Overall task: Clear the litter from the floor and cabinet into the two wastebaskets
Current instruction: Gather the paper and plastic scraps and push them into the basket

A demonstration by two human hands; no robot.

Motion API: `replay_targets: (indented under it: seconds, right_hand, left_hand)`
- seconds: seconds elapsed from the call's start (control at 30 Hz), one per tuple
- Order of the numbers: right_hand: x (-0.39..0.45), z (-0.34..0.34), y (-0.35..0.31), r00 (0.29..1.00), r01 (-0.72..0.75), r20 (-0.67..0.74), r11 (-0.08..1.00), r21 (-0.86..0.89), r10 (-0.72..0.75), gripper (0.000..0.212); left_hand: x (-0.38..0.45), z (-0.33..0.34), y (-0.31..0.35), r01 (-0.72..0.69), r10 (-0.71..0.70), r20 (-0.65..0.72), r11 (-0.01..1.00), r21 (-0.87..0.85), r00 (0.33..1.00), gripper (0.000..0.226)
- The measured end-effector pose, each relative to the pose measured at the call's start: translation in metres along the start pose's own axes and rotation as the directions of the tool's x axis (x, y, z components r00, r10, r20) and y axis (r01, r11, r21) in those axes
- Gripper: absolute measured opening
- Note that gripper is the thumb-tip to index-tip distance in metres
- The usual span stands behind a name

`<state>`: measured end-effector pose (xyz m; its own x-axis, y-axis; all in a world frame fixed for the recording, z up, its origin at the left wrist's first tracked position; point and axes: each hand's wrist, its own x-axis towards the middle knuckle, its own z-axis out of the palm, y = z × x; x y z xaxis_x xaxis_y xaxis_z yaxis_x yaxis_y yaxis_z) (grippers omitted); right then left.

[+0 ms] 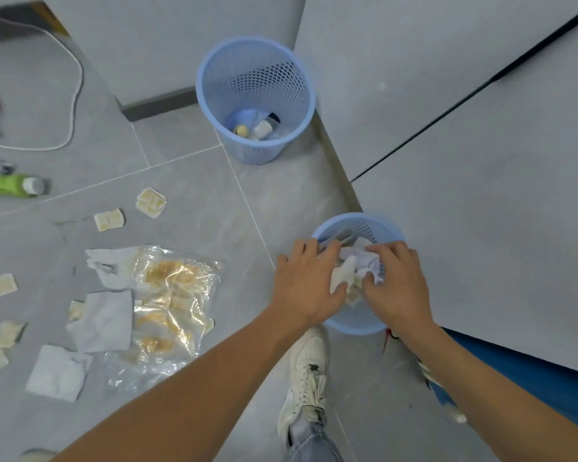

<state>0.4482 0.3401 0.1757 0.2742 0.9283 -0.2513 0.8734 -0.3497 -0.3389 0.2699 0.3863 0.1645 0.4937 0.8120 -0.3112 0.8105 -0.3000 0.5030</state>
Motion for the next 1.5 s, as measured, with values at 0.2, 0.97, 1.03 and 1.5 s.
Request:
replay_targets:
  seconds: [0.2,0.97,1.03,1.5]
  right_hand:
    - [0.039,0.075,-0.150,0.955,0.296,-0.060,0.937,0.187,-0.290,0.028]
    - [0.197,0.400,-0.324,0.812,0.563,0.226,0.824,-0.060,-0.538,0.030]
    - [0.194,0.399,-0.321,0.817,0.550,0.201,0.835,0.008,-0.540,0.021]
    - [-0.003,0.147,-0.179,0.978,0.208,-0.006,0.960,0.188,-0.211,0.014]
  left_hand:
    - [-0.036,-0.041,-0.166,0.224,-0.232,-0.144,0.972,-0.068,0.962,0.032]
    - [0.000,0.038,-0.515,0.386,-0.360,-0.268,0.921,0.053,0.894,0.029]
    - [-0.005,0.039,-0.512,0.386,-0.387,-0.261,0.921,-0.059,0.884,0.019]
    - [-0.092,-0.039,-0.223,0.227,-0.290,-0.181,0.926,-0.301,0.940,0.010]
